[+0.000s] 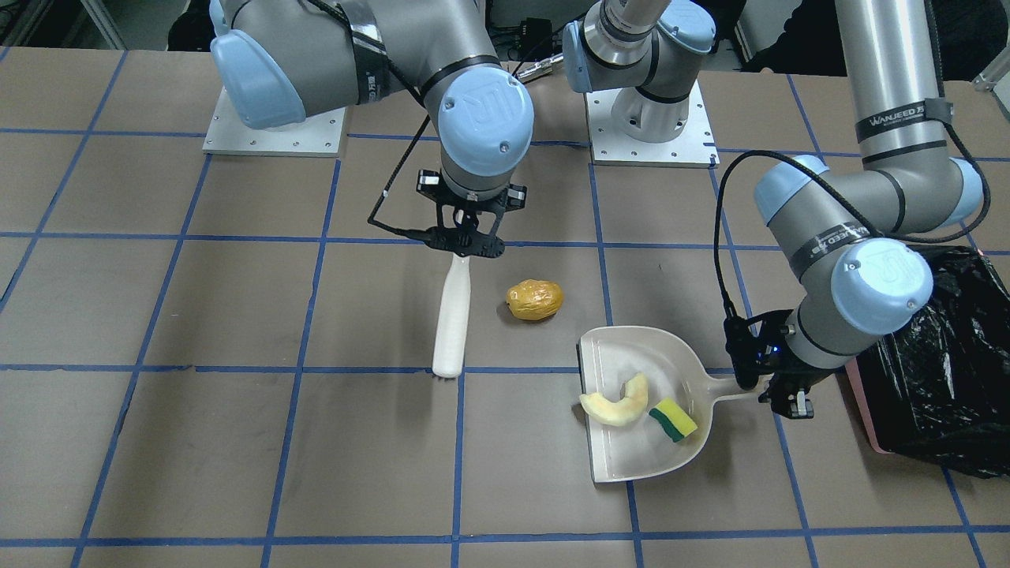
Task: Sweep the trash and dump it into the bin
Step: 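Move the brush with the right gripper behind the yellow potato toy, then sweep the yellow potato toy into the dustpan with the right-held brush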
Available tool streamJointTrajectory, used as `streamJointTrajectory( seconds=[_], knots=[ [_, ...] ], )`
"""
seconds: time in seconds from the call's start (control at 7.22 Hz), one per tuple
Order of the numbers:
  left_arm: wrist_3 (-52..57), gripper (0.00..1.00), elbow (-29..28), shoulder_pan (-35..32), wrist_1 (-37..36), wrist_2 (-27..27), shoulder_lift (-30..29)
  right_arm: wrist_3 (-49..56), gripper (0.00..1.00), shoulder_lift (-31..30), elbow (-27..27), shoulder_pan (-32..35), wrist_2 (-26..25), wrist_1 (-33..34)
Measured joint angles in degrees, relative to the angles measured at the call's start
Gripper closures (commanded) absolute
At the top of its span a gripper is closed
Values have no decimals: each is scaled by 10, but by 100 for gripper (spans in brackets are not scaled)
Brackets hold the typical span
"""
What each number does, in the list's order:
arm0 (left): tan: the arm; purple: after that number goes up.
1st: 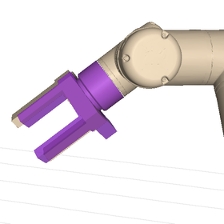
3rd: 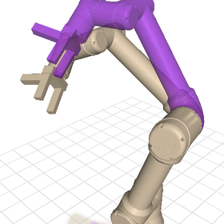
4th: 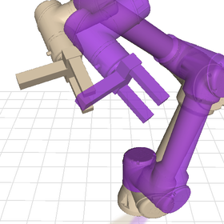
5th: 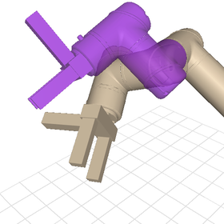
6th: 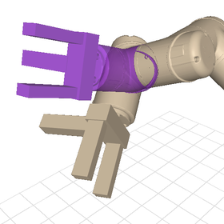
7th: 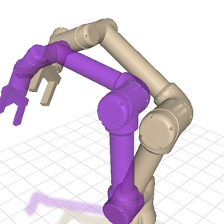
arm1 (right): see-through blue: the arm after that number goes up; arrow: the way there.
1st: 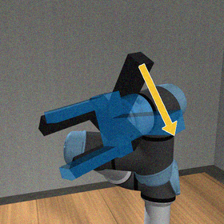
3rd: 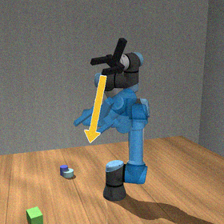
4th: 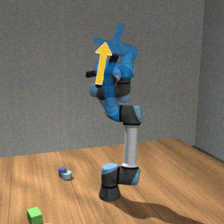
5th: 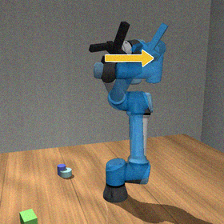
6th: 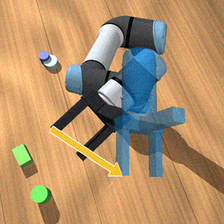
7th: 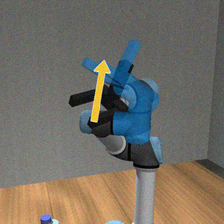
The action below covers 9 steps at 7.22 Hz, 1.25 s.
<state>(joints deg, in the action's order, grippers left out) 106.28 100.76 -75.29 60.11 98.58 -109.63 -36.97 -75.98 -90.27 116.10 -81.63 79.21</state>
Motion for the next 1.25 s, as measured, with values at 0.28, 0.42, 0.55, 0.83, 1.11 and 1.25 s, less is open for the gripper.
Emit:
streamJointTrajectory(
  seconds=[0.28, 0.42, 0.55, 0.83, 1.11, 1.25],
  knots=[
    [20, 100, 92, 10, -59, 29, 52, -101, 100, -56, -93, 22, 38, 22],
    [21, 100, 140, 10, -102, 40, 73, -149, 100, -56, -111, 47, 73, 40],
    [20, 100, 170, 9, -126, 46, 91, -186, 100, -40, -117, 74, 94, 74],
    [15, 100, 212, 6, -137, 49, 126, -209, 100, 27, -109, 117, 100, 180],
    [9, 100, 234, 4, -138, 50, 149, -192, 100, 93, -53, 139, 103, 266],
    [7, 100, 237, 3, -138, 50, 154, -181, 100, 128, -8, 150, 105, 294]
  ],
)
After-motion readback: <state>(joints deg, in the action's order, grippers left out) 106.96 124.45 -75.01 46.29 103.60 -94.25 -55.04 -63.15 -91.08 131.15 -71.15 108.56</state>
